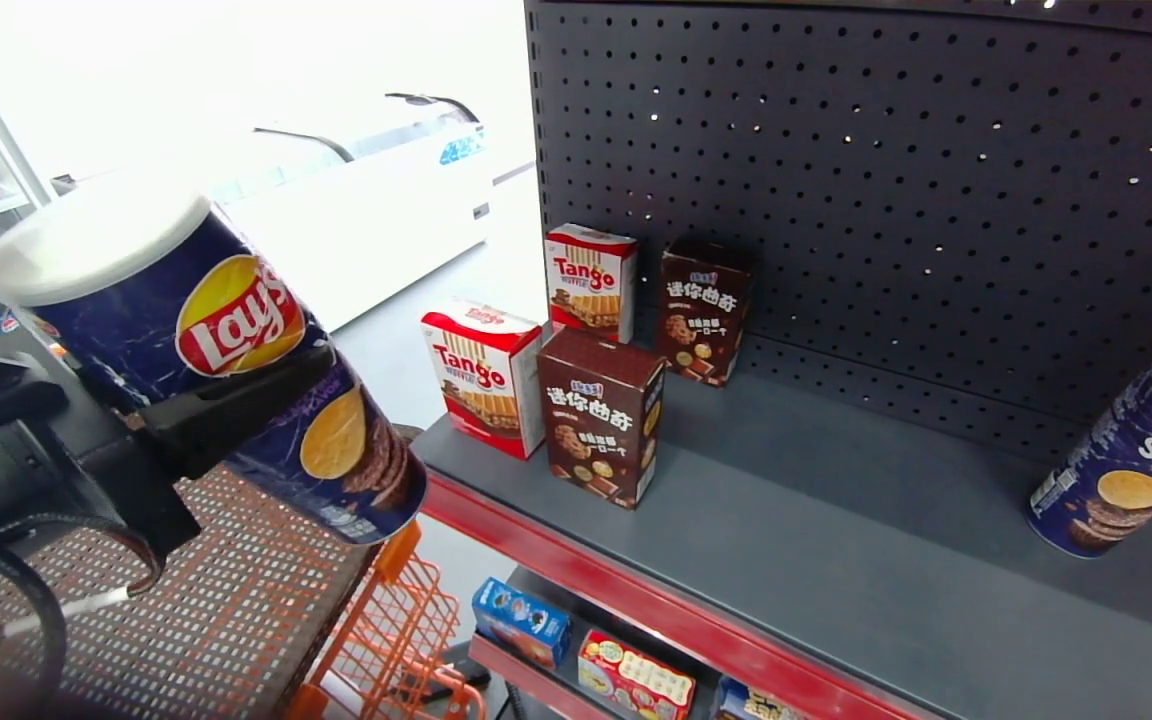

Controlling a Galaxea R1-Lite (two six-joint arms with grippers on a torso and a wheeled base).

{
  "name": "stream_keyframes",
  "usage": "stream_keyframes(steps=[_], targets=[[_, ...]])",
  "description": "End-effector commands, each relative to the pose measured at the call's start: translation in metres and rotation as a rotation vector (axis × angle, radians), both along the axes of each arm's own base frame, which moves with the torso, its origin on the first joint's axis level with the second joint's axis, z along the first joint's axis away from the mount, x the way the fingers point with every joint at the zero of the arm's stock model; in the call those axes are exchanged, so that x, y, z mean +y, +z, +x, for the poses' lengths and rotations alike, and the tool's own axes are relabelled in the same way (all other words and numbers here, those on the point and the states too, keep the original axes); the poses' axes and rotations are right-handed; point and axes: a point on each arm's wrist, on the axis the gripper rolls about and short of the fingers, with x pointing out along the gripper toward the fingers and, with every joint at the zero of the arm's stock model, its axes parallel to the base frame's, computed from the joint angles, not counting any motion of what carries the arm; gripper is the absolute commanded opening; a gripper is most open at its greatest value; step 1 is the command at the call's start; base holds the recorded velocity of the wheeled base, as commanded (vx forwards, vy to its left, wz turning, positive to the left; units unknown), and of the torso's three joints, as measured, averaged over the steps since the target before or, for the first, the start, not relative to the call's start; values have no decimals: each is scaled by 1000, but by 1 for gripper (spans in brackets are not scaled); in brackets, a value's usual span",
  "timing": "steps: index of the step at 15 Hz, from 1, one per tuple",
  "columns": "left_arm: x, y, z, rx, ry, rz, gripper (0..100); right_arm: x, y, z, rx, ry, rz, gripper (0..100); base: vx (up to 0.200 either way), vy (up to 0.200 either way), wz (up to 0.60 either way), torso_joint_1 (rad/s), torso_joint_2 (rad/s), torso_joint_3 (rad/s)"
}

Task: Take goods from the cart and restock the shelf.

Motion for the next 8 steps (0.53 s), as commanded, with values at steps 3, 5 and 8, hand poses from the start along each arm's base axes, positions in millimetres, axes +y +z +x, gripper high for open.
stream_keyframes(steps=[3,5,8], targets=[[-10,-3,-6,3,-72,7,0,0,0,0,1,0,0,100,0,0,0,0,0,0],[-12,-13,-8,33,-94,20,0,0,0,0,1,0,0,100,0,0,0,0,0,0],[-22,-12,-13,58,-206,-5,0,0,0,0,1,0,0,100,0,0,0,0,0,0]])
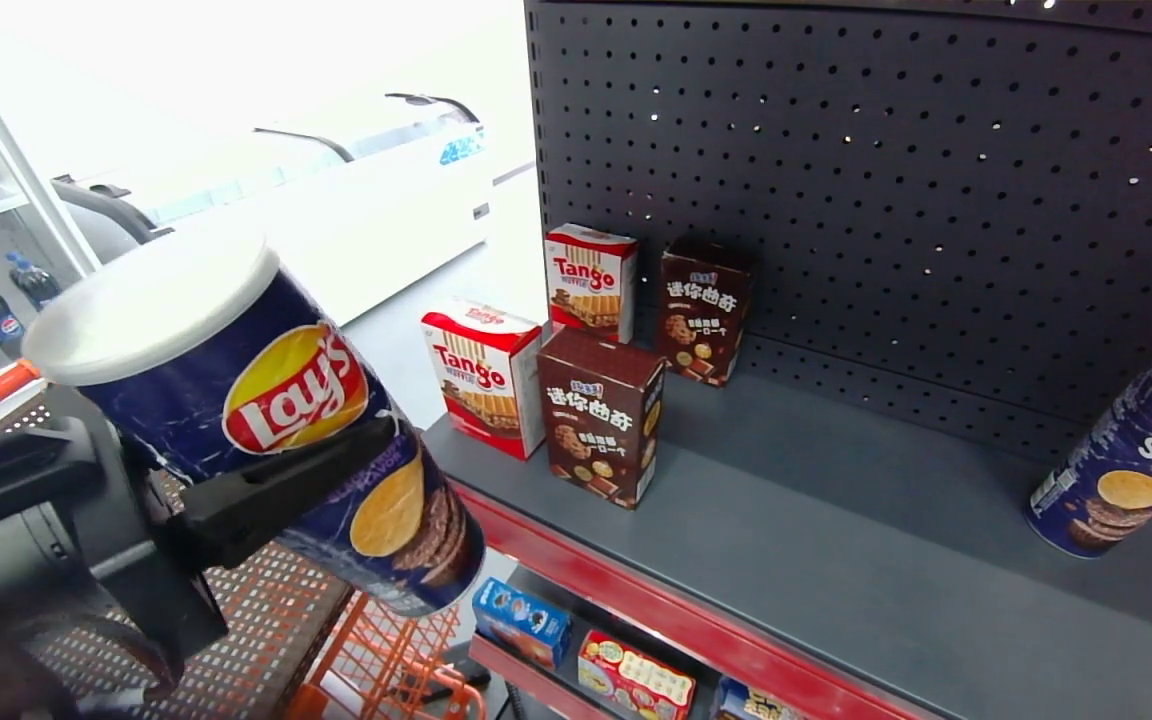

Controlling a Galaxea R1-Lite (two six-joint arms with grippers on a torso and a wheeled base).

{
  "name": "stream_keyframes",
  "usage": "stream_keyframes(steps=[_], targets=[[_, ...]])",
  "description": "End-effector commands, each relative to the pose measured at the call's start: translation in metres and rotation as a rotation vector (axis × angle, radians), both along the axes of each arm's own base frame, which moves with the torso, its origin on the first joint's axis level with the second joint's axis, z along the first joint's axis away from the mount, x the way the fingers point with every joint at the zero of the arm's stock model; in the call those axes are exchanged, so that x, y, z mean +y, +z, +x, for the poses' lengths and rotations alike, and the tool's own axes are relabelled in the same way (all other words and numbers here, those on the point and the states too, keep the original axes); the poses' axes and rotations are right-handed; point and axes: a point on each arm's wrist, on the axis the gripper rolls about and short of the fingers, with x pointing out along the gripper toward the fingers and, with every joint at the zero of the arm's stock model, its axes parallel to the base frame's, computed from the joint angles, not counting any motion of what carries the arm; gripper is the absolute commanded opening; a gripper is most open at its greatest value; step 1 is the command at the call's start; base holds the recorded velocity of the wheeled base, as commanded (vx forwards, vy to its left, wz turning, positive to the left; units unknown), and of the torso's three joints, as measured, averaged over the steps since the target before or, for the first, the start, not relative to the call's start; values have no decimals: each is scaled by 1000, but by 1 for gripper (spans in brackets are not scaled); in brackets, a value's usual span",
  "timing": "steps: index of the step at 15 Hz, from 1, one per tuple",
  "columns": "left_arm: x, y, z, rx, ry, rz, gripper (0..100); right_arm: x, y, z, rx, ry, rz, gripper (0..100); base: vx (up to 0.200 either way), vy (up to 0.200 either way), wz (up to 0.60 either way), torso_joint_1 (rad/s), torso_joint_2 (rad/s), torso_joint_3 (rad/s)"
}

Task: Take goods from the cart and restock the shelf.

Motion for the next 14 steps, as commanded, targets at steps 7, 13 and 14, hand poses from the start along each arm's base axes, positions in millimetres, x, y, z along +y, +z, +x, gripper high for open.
stream_keyframes(steps=[7,13,14], targets=[[-11,-11,-1,42,-162,40,0,0,0,0,2,0,0,100,0,0,0,0,0,0],[-19,-19,-12,106,-245,97,0,0,0,0,2,2,0,100,0,0,0,0,0,0],[-20,-19,-13,111,-256,101,0,0,0,0,2,2,0,100,0,0,0,0,0,0]])
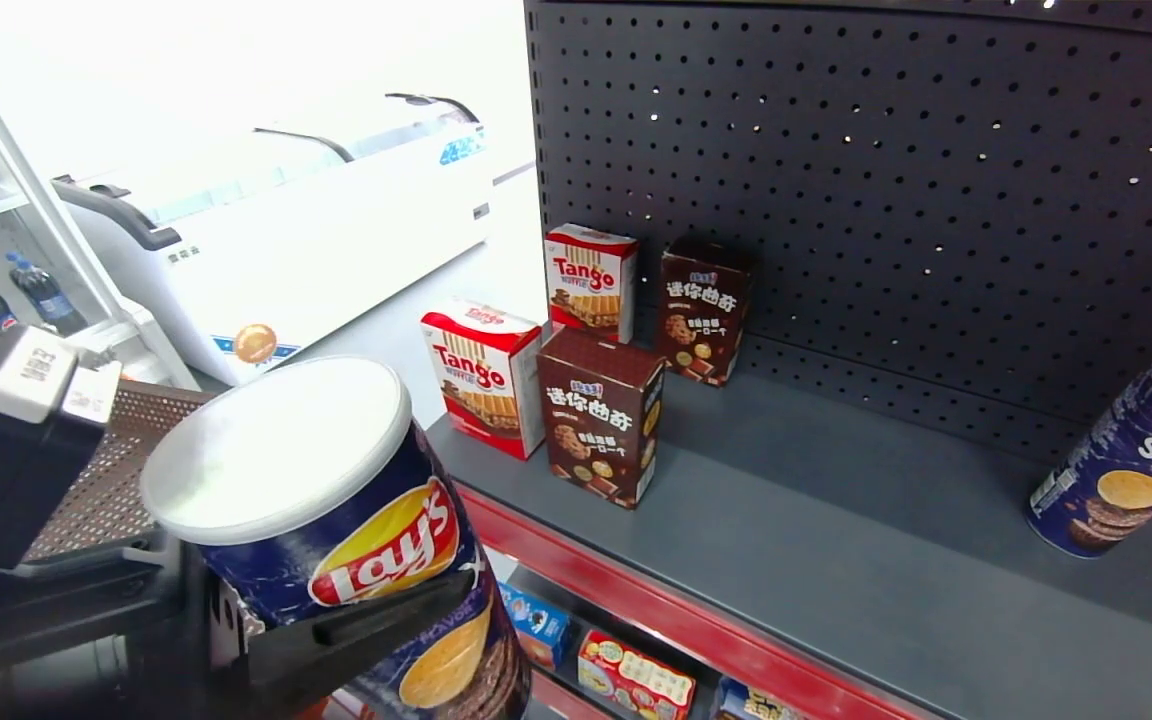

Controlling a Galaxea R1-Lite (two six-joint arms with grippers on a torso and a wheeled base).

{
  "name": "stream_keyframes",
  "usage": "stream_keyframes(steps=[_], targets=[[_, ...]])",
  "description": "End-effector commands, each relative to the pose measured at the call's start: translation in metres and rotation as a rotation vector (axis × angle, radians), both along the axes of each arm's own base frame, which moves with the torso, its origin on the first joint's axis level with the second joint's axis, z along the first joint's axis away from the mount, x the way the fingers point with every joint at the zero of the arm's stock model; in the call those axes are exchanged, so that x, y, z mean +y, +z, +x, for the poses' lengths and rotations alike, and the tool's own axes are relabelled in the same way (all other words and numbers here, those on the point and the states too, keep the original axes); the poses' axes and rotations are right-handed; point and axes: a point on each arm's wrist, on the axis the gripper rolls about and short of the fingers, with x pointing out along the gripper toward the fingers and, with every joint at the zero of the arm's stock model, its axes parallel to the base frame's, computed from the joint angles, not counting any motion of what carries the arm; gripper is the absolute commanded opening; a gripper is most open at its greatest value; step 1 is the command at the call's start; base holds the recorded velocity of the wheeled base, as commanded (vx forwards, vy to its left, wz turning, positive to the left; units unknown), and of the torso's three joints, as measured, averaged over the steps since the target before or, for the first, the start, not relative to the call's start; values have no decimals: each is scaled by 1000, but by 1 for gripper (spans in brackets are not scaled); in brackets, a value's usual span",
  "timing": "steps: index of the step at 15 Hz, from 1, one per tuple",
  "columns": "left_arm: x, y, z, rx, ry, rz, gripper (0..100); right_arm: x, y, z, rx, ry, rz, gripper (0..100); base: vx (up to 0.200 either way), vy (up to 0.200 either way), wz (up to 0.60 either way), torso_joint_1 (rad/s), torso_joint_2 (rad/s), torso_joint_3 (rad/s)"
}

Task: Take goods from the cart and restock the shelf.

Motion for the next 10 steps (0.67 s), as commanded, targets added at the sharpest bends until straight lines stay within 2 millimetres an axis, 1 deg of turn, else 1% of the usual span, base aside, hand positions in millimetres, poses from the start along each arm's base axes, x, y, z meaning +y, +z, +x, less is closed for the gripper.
stream_keyframes(steps=[1,10], targets=[[-3,2,-3,-2,-23,-2,0,0,0,0,1,1,0,100,0,0,0,0,0,0],[-5,5,4,-7,-12,-4,0,0,0,0,1,1,0,100,0,0,0,0,0,0]])
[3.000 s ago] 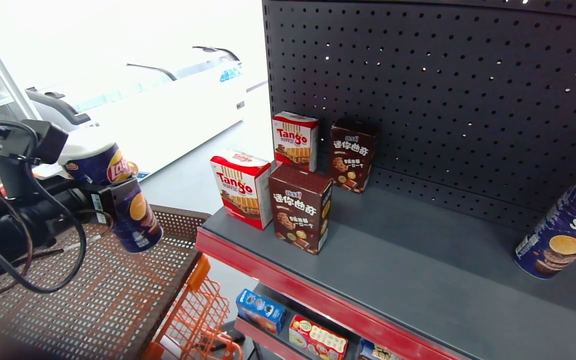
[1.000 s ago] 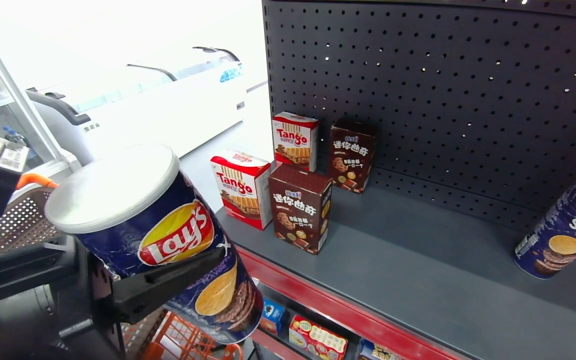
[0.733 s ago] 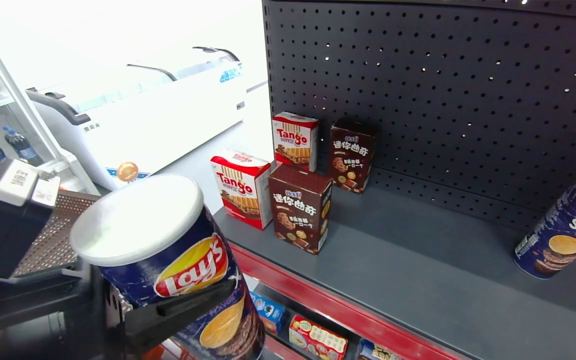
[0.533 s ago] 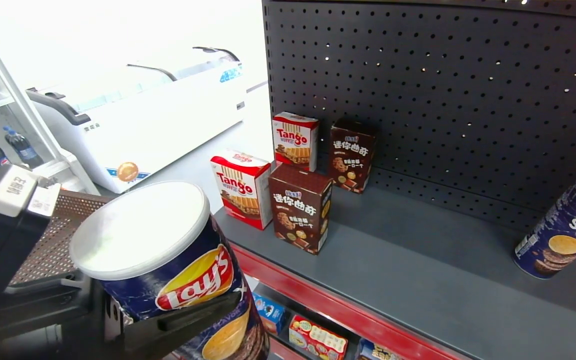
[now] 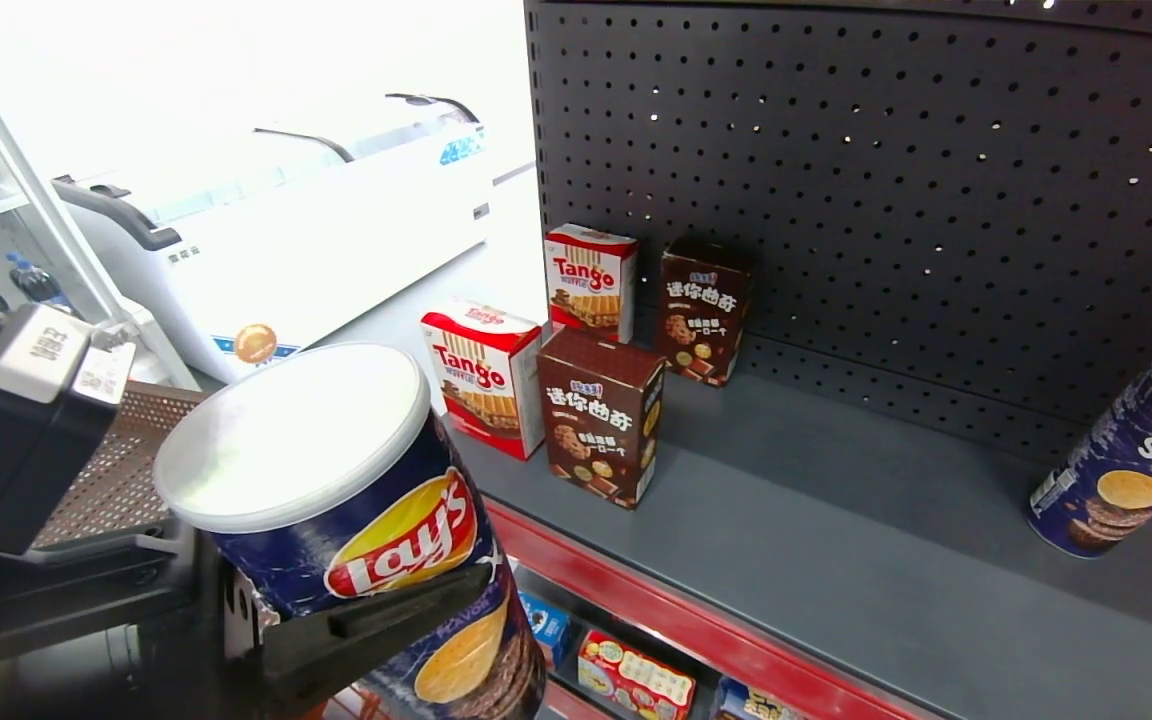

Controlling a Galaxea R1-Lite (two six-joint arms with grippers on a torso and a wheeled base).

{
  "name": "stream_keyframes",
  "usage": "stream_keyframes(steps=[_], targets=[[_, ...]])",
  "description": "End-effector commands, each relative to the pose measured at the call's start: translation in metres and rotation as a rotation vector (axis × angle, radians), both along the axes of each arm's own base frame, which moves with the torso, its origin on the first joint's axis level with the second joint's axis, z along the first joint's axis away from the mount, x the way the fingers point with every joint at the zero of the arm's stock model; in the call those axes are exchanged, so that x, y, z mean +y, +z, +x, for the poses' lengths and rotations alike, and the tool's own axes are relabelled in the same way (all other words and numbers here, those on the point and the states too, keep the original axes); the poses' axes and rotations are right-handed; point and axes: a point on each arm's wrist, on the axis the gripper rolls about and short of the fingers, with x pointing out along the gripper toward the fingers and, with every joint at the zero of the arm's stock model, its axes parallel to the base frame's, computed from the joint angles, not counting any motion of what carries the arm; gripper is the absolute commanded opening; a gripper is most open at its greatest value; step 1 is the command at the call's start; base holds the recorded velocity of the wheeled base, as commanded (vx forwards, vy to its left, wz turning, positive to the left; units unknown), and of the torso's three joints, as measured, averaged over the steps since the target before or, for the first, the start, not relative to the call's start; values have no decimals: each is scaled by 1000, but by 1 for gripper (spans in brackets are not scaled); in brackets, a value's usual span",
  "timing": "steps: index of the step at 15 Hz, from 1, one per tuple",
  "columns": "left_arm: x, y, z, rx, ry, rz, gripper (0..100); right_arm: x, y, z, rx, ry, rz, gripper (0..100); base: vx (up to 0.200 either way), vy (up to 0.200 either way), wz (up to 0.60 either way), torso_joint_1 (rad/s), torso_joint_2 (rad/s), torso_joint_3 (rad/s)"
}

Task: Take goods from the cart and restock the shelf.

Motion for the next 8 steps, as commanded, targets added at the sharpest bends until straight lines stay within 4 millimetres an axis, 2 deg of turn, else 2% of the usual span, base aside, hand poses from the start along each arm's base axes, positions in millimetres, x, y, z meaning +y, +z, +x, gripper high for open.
stream_keyframes(steps=[1,8], targets=[[0,-1,1,3,2,2,0,0,0,0,2,0,-1,100,0,0,-600,2,7,7],[0,0,1,2,2,1,0,0,0,0,2,0,-1,100,0,0,-600,3,0,2]])
